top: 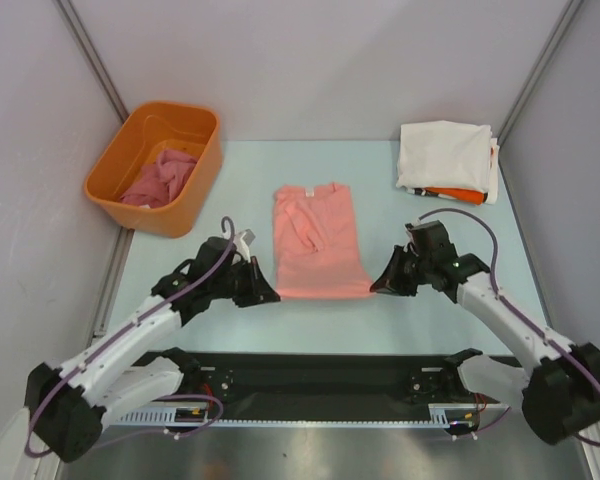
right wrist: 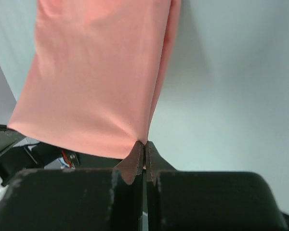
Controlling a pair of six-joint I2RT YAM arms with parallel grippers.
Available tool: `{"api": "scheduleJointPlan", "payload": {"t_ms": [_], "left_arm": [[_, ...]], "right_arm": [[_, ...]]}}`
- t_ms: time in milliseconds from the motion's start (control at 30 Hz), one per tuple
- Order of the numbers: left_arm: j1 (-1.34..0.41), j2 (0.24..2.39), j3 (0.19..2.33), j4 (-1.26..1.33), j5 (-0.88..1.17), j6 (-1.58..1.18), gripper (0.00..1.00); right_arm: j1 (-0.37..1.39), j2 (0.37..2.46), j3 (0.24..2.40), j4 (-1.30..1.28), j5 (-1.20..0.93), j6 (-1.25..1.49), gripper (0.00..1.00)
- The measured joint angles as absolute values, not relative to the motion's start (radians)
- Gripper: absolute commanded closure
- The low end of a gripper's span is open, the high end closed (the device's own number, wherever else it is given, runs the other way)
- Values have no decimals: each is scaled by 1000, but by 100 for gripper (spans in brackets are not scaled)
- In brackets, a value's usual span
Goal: Fold and stack the t-shirts
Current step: Fold the tshirt
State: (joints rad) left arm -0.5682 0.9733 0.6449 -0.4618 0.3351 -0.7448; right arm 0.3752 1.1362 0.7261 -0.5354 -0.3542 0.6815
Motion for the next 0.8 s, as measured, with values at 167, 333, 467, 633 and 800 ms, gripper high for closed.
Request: {"api": "scheduleJointPlan", "payload": {"t_ms": [167, 333, 467, 633, 800], "left_arm": [[-584, 863, 694, -607, 307, -768, 94], [-579, 954, 828, -677, 270, -756, 96], [-530, 1080, 938, -697, 262, -730, 97], [-445, 1265, 1082, -706, 273, -681, 99], [-371, 1460, 1240, -706, 292, -632, 99]], "right_arm": [[401, 1008, 779, -684, -340, 701, 100], [393, 1077, 949, -757, -304, 681, 100], [373, 1214, 1073, -769, -282, 647, 100], [340, 1408, 1226, -780, -271, 599, 100], [300, 1610, 1421, -779, -279, 557, 100]]}}
